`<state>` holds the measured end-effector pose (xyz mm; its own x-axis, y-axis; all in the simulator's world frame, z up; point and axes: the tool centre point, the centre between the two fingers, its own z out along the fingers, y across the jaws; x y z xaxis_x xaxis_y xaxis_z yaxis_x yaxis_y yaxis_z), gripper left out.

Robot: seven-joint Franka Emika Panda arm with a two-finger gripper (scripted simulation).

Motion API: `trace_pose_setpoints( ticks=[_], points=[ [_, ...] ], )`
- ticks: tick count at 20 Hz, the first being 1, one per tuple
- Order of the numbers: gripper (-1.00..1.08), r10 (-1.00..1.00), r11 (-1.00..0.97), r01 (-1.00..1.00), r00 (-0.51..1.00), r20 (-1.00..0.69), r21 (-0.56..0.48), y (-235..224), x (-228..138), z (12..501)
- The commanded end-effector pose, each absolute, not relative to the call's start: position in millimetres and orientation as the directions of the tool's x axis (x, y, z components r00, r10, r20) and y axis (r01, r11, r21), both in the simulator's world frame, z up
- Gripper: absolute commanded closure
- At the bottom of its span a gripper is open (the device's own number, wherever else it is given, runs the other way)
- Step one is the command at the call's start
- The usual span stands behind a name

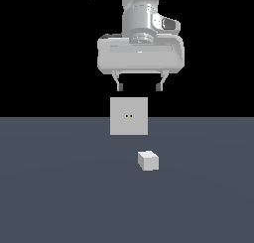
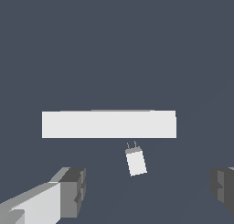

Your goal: Plug the charger into the wall socket.

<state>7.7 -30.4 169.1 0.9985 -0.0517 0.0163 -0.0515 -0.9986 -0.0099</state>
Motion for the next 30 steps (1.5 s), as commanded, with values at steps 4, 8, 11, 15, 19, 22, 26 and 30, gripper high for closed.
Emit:
trace_pose_setpoints(
  ticks=[4, 8, 11, 15, 19, 22, 26, 30],
  points=[
    [-0.92, -0.050, -0.999, -0.050, 0.999, 0.019, -0.010, -30, 7, 169],
    [-0.92, -0.045, -0.999, -0.045, 0.998, 0.031, -0.011, -31, 5, 167],
    [-0.92, -0.039, -0.999, -0.038, 0.998, 0.047, -0.012, -31, 2, 164],
    [-0.92, -0.026, -1.000, -0.025, 0.997, 0.076, -0.014, -31, -2, 159],
    [-0.92, -0.010, -1.000, -0.008, 0.993, 0.115, -0.015, -32, -9, 151],
    [-0.92, 0.005, -1.000, 0.008, 0.989, 0.150, -0.015, -32, -14, 145],
    [-0.92, 0.025, -0.999, 0.029, 0.980, 0.198, -0.015, -34, -20, 135],
    [-0.92, 0.045, -0.999, 0.050, 0.969, 0.245, -0.014, -35, -26, 126]
  ],
)
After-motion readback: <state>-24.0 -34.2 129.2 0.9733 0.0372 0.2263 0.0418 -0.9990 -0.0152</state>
